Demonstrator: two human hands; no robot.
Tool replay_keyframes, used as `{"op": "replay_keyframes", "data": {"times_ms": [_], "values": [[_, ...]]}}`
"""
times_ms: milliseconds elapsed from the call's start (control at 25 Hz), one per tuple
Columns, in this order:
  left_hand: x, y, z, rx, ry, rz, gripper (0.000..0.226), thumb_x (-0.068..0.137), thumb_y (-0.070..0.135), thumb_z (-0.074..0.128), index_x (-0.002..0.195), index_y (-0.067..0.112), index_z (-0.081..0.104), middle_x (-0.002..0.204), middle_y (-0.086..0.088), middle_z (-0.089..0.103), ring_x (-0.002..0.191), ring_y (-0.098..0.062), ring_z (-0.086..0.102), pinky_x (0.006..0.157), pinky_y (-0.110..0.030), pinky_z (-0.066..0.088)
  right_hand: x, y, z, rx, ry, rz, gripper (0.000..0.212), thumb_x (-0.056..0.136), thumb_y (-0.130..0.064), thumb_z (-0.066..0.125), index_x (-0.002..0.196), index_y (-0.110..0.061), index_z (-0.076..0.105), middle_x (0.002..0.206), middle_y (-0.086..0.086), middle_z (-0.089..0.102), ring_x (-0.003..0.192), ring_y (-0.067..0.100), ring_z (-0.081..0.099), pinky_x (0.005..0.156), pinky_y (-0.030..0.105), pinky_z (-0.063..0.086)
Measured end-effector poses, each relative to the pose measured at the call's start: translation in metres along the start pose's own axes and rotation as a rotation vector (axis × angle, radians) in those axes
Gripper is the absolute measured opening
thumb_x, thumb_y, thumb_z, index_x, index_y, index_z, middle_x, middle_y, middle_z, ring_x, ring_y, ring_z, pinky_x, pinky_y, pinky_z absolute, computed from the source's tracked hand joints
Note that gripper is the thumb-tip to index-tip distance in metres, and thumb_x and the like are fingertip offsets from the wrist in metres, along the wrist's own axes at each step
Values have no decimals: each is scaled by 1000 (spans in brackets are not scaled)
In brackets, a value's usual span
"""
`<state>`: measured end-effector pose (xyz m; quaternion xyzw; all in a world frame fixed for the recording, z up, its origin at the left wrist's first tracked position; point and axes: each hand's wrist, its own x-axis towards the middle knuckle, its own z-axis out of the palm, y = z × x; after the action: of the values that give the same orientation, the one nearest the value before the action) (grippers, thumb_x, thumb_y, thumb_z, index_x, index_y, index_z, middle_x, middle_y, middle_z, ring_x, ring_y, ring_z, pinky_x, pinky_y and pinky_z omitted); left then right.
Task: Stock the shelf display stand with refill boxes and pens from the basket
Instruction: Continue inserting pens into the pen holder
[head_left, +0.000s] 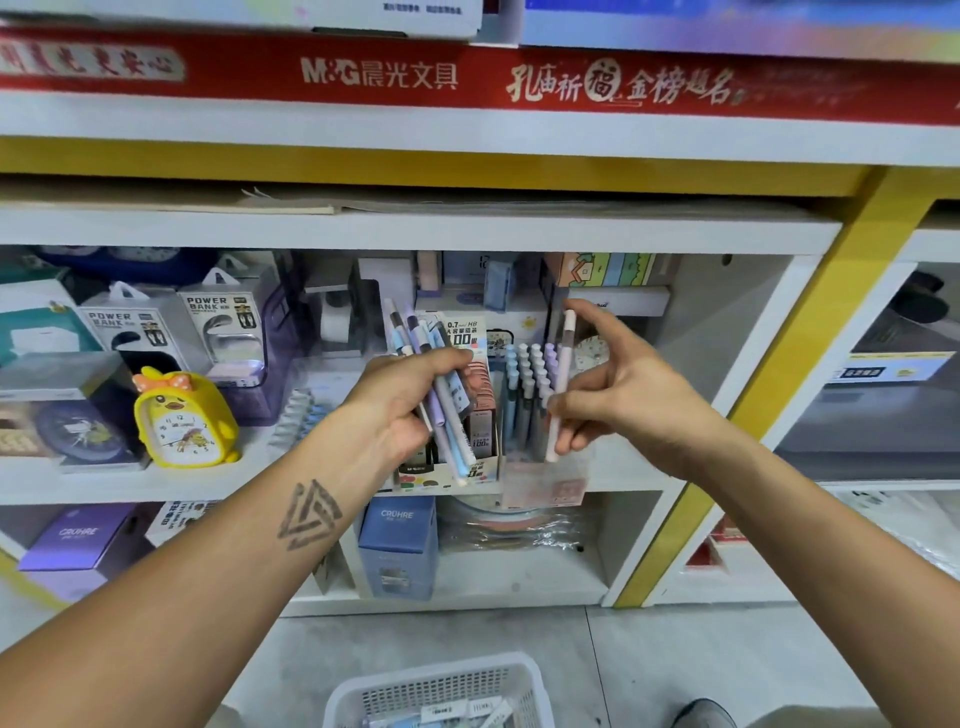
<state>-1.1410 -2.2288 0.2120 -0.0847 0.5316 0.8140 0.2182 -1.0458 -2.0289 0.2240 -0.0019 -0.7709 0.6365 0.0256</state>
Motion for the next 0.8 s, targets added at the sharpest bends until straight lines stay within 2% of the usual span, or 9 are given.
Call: {"op": "replay_keyframes", "data": {"times_ms": [120, 240, 320, 400, 560, 720, 800], "values": [[-2, -7, 9, 43, -47, -37, 10, 79, -5, 73, 88, -4, 69, 71, -18, 72, 56, -24, 71, 54, -38, 61, 0, 0, -21, -99, 229, -83, 65, 85, 9, 70, 140, -12, 41, 68, 25, 69, 59, 35, 71, 55, 31, 58], [-2, -15, 18, 79, -84, -57, 12, 78, -3, 75, 89, -3, 70, 72, -16, 72, 57, -23, 70, 56, -35, 61, 2, 3, -39, -213, 437, -209, 30, 89, 2, 70, 114, -9, 58, 76, 30, 67, 59, 29, 71, 59, 32, 60], [-2, -19, 22, 85, -102, -70, 19, 75, -2, 76, 93, -4, 70, 76, -18, 73, 59, -23, 70, 53, -31, 58, 7, 10, -42, -331, 498, -276, 16, 90, -3, 71, 100, -13, 64, 79, 21, 70, 64, 22, 73, 66, 35, 62], [-1, -22, 25, 94, -120, -80, 25, 71, -2, 78, 95, -5, 70, 78, -18, 73, 60, -24, 71, 53, -30, 57, 12, 20, -38, -474, 498, -309, 8, 91, -8, 71, 96, -14, 69, 79, 9, 73, 69, 16, 74, 73, 38, 62], [-1, -25, 26, 121, -144, -81, 29, 64, 0, 80, 90, -4, 71, 74, -17, 73, 59, -23, 71, 51, -29, 56, 21, 37, -31, -707, 399, -360, 2, 93, -12, 68, 94, -12, 70, 81, 2, 73, 75, 9, 71, 72, 41, 59], [1, -24, 22, 128, -143, -82, 21, 71, -2, 78, 91, -3, 71, 72, -17, 73, 59, -23, 71, 51, -29, 57, 28, 41, -28, -827, 361, -373, 4, 93, -12, 67, 92, -10, 71, 84, 7, 70, 79, 24, 64, 73, 43, 53], [1, -23, 21, 132, -142, -80, 20, 73, -2, 77, 91, -4, 71, 73, -17, 73, 59, -23, 71, 51, -29, 57, 30, 40, -26, -825, 350, -342, 5, 93, -12, 67, 92, -9, 71, 85, 8, 70, 80, 26, 63, 75, 42, 53]]}}
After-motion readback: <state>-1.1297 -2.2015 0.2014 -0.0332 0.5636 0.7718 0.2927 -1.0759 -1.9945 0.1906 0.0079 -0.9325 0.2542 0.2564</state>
